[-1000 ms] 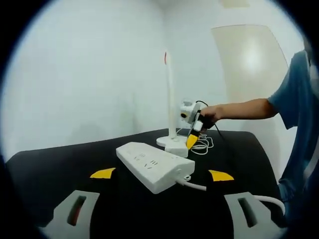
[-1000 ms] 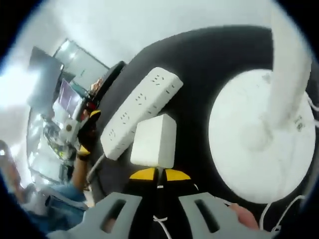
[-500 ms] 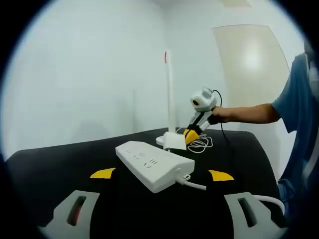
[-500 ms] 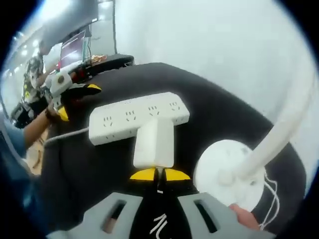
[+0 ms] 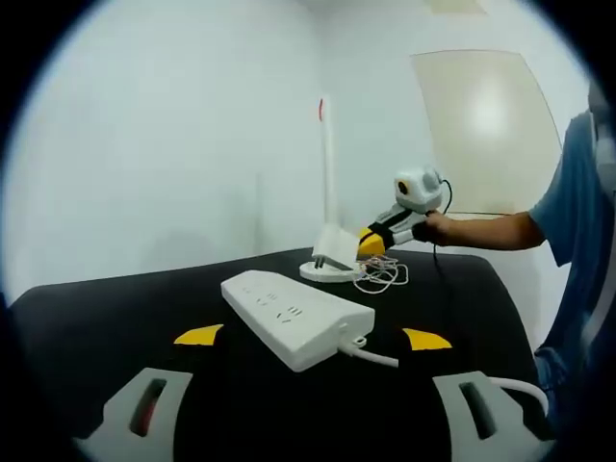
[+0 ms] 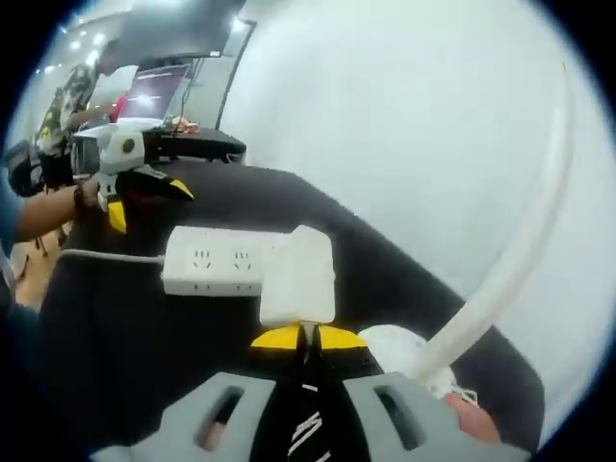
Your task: Insert the desk lamp plug into the socket, turn on the power strip switch, turn on the lamp switch, then turn off the lamp switch, turn off the power strip switch, and remove the plug from the socket.
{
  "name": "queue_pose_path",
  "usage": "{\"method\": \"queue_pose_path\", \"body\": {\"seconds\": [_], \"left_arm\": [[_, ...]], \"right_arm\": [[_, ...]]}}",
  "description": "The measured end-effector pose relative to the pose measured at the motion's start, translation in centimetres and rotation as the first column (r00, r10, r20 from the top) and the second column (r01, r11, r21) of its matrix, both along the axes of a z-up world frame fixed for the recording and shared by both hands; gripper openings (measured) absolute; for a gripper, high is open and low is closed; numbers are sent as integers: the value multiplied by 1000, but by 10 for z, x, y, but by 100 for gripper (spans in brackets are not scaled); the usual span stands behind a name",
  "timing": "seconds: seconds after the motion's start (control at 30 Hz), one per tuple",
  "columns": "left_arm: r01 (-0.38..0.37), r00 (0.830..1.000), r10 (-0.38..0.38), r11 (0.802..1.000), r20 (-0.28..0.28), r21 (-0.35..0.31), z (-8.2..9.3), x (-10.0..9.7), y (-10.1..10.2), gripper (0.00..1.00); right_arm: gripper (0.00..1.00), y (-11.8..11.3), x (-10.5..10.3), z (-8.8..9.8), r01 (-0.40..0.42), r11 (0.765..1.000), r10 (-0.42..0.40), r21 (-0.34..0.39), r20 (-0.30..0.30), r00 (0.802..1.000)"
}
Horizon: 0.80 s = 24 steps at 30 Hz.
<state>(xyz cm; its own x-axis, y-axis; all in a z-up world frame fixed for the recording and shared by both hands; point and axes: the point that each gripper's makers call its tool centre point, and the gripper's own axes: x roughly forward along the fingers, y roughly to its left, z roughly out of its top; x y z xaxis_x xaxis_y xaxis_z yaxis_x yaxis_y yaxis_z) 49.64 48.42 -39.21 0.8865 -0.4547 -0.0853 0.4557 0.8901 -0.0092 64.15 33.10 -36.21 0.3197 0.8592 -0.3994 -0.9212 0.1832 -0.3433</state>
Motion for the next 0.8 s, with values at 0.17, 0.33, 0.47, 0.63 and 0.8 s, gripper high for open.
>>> {"method": "queue_pose_path", "body": {"seconds": [0.17, 0.33, 0.47, 0.63, 0.8], "left_arm": [[1, 1000, -1, 1000, -2, 0, -1, 0, -1, 69], [1, 1000, -1, 1000, -3, -3, -1, 0, -1, 69], [2, 1000, -2, 1000, -4, -1, -2, 0, -1, 69], [3, 1000, -3, 1000, -2, -4, -1, 0, -1, 69], [6, 1000, -6, 1000, -3, -2, -1, 0, -2, 69]], "right_arm": [[6, 6, -11, 15, -29, 999, 27, 39, 51, 998], [6, 15, -23, 27, -61, 996, 57, 60, 75, 996], [6, 23, -35, 27, -93, 995, 88, 42, 110, 990], [6, 29, -44, 21, -117, 993, 115, 11, 137, 984], [6, 35, -51, 15, -129, 992, 129, -11, 148, 981]]}}
